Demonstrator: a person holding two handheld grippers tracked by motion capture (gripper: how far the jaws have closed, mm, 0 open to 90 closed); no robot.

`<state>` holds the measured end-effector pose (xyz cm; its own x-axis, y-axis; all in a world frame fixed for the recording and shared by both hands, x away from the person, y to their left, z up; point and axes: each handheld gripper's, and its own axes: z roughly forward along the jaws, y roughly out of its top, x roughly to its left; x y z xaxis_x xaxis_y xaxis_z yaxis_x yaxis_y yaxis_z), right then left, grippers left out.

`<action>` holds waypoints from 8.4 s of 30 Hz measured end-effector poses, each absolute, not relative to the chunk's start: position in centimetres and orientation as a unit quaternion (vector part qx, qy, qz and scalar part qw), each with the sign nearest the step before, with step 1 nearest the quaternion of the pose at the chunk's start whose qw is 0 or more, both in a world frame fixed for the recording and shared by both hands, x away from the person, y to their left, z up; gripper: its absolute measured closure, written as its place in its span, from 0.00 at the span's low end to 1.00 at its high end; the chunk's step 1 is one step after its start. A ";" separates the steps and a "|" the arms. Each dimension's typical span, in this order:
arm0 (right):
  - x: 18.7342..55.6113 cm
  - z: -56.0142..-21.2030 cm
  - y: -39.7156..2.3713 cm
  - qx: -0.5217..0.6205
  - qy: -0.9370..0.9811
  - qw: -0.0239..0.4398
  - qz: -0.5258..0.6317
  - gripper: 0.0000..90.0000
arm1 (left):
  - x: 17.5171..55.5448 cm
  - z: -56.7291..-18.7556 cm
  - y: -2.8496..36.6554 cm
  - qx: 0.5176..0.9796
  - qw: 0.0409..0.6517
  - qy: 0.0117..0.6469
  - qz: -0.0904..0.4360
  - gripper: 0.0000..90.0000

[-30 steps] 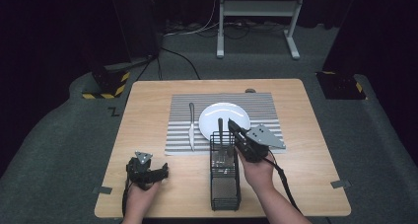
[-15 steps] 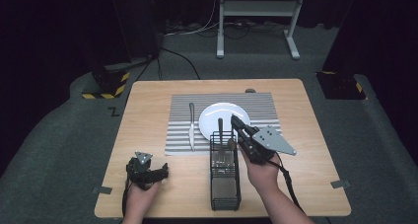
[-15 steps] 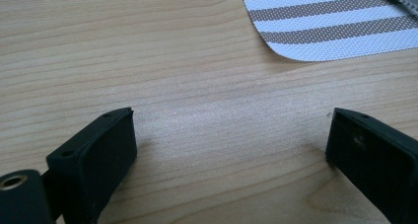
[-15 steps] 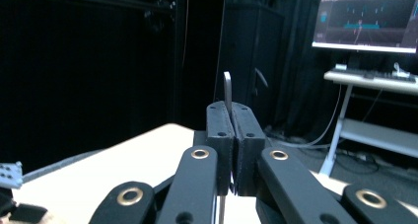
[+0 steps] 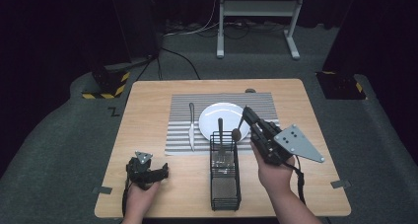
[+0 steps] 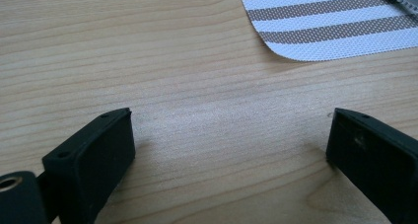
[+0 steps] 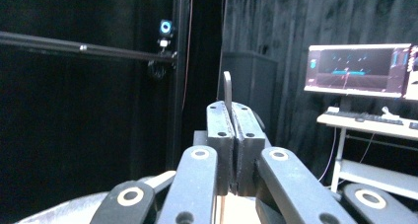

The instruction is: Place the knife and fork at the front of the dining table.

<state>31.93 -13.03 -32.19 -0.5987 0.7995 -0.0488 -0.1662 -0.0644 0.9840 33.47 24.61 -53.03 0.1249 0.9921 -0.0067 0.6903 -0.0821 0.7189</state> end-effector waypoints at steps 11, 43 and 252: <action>32.7 -33.1 -17.8 0.311 0.573 0.385 0.653 0.98 | 33.5 -53.0 24.6 0.690 0.295 0.610 0.256 0.05; 43.5 -44.0 -18.3 0.423 0.642 0.321 0.552 0.98 | 33.6 -53.1 24.6 0.698 0.293 0.603 0.249 0.01; 36.1 -34.8 -23.3 0.344 0.599 0.370 0.621 0.97 | 33.4 -53.0 24.6 0.701 0.292 0.602 0.248 0.00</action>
<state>36.14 -23.32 -34.75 -0.4897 0.8717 -0.0167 -0.0474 -0.0075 0.9988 33.45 24.58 -53.05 0.1520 0.9884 -0.0039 0.6986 -0.1047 0.7078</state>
